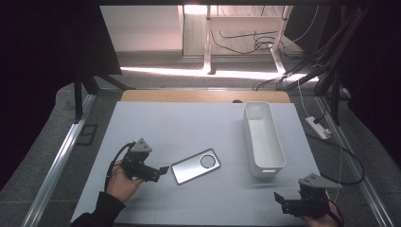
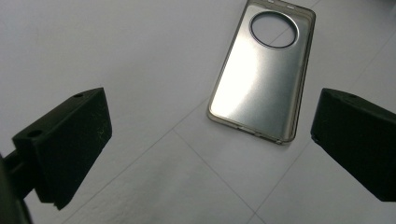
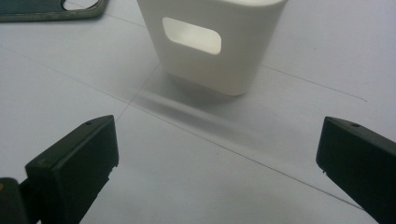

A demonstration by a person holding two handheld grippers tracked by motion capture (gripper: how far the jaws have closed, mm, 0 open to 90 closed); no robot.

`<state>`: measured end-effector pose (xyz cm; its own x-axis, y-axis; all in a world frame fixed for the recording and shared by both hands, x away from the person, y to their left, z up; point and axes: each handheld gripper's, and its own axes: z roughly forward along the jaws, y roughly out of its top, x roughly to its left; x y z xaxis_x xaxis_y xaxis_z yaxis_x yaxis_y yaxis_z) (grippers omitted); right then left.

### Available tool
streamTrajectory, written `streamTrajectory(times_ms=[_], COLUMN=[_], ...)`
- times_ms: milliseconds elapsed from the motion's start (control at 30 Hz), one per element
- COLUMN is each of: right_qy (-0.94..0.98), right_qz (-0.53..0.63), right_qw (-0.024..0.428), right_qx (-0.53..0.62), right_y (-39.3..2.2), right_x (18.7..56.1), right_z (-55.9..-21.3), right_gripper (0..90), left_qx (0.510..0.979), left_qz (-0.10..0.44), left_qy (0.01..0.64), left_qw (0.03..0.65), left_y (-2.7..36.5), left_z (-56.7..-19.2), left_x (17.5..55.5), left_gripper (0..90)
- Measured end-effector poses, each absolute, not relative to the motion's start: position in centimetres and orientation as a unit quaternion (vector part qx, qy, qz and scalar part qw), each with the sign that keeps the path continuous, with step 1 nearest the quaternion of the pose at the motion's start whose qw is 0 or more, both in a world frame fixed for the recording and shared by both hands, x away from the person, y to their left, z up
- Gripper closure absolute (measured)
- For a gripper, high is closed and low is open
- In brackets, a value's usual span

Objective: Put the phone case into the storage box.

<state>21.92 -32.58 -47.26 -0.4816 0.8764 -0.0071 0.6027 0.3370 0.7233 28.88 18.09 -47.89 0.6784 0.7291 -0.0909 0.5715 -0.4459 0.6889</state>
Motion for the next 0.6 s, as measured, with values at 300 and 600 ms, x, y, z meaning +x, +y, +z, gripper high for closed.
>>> streamTrajectory(times_ms=[300,600], right_qy=[0.793,0.793], right_qz=[0.337,0.337], right_qw=[0.201,0.2], right_qx=[0.467,0.466], right_y=[-32.6,-32.6], right_x=[21.9,21.9], right_z=[-47.3,-47.3], right_gripper=[0.0,0.0], left_qx=[0.854,0.865], left_qz=[0.098,0.093], left_qy=[0.371,0.359], left_qw=[0.35,0.337], left_y=[16.2,14.9], left_z=[-48.1,-48.1], left_x=[30.6,31.9], left_gripper=[0.0,0.0])
